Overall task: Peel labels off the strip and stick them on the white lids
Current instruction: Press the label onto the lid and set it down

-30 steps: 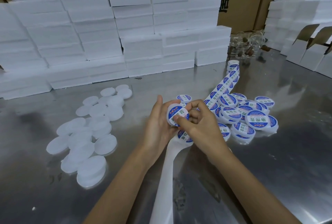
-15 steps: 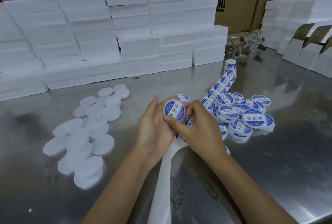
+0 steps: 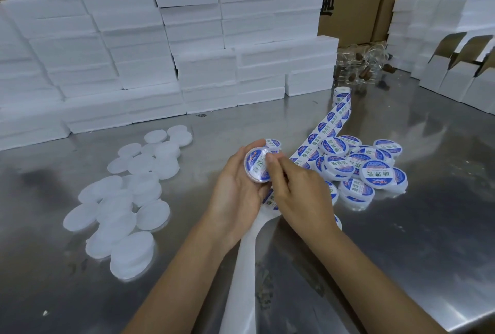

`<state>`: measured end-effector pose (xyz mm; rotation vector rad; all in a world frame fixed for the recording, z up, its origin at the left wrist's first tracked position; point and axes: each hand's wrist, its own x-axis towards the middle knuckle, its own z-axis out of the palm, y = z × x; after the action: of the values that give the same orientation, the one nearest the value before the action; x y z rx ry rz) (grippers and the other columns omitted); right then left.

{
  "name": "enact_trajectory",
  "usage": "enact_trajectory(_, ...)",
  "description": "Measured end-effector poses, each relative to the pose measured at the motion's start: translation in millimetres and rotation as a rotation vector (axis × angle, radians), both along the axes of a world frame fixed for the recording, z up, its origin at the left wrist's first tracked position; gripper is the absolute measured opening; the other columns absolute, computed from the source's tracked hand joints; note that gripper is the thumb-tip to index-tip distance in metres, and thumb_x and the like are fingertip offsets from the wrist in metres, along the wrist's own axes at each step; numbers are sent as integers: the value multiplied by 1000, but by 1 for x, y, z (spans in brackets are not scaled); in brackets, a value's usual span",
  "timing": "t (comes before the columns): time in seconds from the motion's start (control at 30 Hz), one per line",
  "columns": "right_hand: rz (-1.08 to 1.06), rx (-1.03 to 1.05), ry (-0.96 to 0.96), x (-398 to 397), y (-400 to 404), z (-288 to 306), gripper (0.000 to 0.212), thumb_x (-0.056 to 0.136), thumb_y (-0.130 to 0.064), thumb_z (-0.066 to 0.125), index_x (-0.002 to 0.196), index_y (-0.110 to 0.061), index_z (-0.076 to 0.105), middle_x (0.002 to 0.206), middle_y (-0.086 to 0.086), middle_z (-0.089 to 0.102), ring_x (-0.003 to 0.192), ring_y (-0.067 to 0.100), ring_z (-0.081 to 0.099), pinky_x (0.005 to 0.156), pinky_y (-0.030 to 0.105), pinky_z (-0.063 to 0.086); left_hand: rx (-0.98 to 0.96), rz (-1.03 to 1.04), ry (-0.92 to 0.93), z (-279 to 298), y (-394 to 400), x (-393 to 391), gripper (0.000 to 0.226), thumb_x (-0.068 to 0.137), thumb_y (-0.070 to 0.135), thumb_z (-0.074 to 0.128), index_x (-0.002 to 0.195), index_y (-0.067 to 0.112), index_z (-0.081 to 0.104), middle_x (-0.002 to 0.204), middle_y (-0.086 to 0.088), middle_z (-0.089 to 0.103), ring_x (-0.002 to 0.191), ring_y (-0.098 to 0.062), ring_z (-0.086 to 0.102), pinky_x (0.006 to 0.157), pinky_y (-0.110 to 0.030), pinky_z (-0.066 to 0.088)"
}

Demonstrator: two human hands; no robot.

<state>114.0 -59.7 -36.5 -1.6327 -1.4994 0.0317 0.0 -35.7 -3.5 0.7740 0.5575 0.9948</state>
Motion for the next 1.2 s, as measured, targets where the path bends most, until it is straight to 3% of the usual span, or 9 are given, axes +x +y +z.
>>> enact_trajectory(0.13,-190,-61,-107,-5,-2,5,71,76,-89,16,61,-22,37,46,-4,42,50,18,48,52,31,35,59,-16,12,-2,-4,5,49,106,43,25,128,9,52,126,-17,67,106,-25,69,101,-38,51)
enact_trajectory(0.27,-164,8,25,-3,-1,3,62,87,-75,33,50,-25,31,42,-12,48,42,8,40,48,25,24,89,-89,-19,-1,-6,5,48,106,42,23,123,9,54,120,-12,72,96,-21,73,67,-24,57)
enact_trajectory(0.33,-142,8,86,-1,1,1,61,93,-67,33,50,-24,34,41,-7,46,47,12,46,51,28,28,97,-100,-32,-1,-4,4,43,105,36,28,121,8,56,122,-13,71,94,-19,73,64,-21,55)
enact_trajectory(0.47,-127,15,157,0,6,-1,59,101,-51,33,51,-20,37,47,-2,48,53,20,50,56,32,34,95,-70,36,-2,0,5,38,104,16,33,135,3,51,131,-17,65,108,-22,68,90,-30,57)
enact_trajectory(0.53,-105,6,176,1,7,-3,57,103,-48,33,52,-22,36,49,-2,48,53,17,49,57,32,33,128,-17,112,-3,1,4,38,103,5,35,137,0,50,134,-21,62,108,-25,67,93,-33,55)
enact_trajectory(0.7,37,30,182,5,4,-3,40,102,-50,35,68,-29,38,55,-8,49,56,12,49,55,33,35,415,279,470,-8,6,-11,24,92,-2,63,108,15,71,101,-5,76,88,-15,73,69,-25,59)
enact_trajectory(0.83,61,-34,89,0,2,-5,51,89,-74,35,76,-24,39,58,-9,51,58,10,52,56,31,40,338,407,486,-7,8,-19,15,86,10,77,97,11,66,86,-9,77,65,-20,72,54,-27,57)
enact_trajectory(0.97,36,-8,7,-1,-1,-4,55,90,-70,34,71,-20,44,57,-7,51,57,12,52,53,32,39,339,412,427,-6,8,-20,23,86,14,78,89,10,56,80,-13,77,60,-23,72,56,-32,60)
enact_trajectory(1.2,44,-13,122,7,3,-4,40,101,-44,41,75,-15,45,56,-4,49,59,19,50,57,36,37,303,341,351,-9,8,-16,21,92,20,71,82,10,55,87,-18,77,79,-31,77,66,-31,62)
